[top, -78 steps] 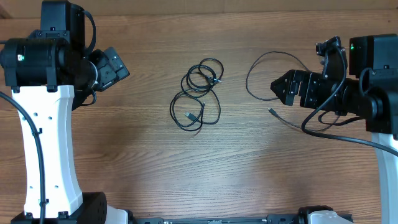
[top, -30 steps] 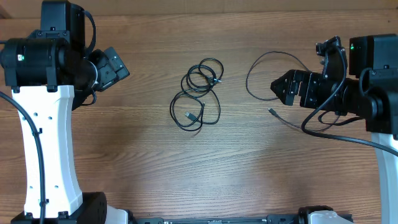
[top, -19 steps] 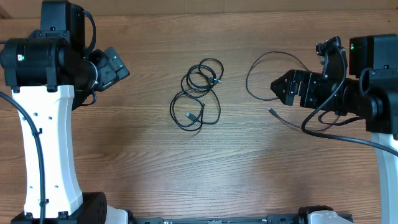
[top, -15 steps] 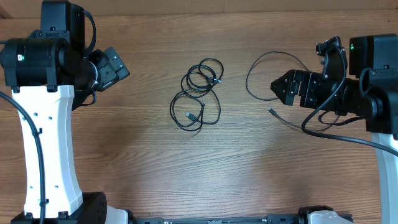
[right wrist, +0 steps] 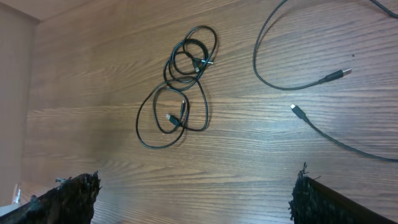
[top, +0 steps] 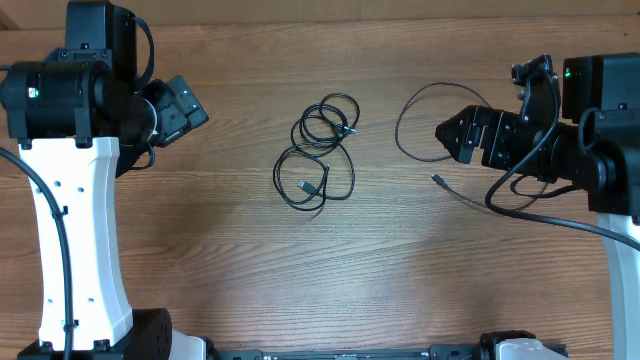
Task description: Untangle cables
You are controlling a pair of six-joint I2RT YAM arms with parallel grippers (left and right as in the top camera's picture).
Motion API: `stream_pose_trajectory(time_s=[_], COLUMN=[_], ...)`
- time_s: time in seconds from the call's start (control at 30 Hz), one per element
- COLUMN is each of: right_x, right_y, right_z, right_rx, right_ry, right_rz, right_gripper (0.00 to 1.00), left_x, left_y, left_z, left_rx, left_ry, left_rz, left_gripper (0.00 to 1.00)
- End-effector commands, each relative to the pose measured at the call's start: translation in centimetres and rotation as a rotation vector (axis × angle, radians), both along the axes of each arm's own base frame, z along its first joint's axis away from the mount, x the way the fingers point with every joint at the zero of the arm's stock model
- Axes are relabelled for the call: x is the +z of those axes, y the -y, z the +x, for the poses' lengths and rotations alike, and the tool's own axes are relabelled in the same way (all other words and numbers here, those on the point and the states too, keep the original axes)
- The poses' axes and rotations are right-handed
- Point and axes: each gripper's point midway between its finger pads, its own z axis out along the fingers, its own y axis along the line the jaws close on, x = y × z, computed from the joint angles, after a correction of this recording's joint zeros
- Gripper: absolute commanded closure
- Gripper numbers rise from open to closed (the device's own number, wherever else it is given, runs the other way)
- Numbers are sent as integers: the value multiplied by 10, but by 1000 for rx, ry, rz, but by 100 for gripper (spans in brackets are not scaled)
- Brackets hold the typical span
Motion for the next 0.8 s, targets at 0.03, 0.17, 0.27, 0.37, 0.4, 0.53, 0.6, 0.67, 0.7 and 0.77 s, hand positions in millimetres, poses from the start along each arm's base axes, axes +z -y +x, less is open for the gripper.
stream_pose_trajectory(time_s=[0.03, 0.17, 0.27, 0.37, 0.4, 0.53, 0.6, 0.67, 0.7, 0.77], right_x=[2, 5, 5, 1, -1, -17, -30, -44, -56, -68], right_y=[-2, -2, 4, 21, 28, 46, 46, 45, 45, 41], right_z=[4, 9, 13, 19, 22, 31, 32, 33, 35, 40], right_rx=[-2, -2, -24, -85, -112, -175, -168, -159, -153, -142], right_ry=[21, 43, 57, 66, 67, 20, -37, -96, -145, -188], right_rz=[6, 7, -23, -105, -142, -235, -242, -249, -255, -244], right_gripper=[0, 0, 0, 0, 0, 0, 0, 0, 0, 0], left_x=[-4, -4, -4, -4, -4, -4, -4, -4, -4, -4], left_y=[0, 0, 0, 0, 0, 0, 0, 0, 0, 0], left_z=[1, 1, 1, 1, 1, 1, 1, 1, 1, 1], left_rx=[-17, -17, -17, -17, -17, -17, -17, -17, -17, -17], left_ry=[-16, -16, -16, -16, -16, -16, -16, -16, -16, -16], left_rz=[7, 7, 6, 6, 7, 7, 6, 7, 7, 6], left_gripper=[1, 0, 0, 0, 1, 0, 1, 1, 1, 1])
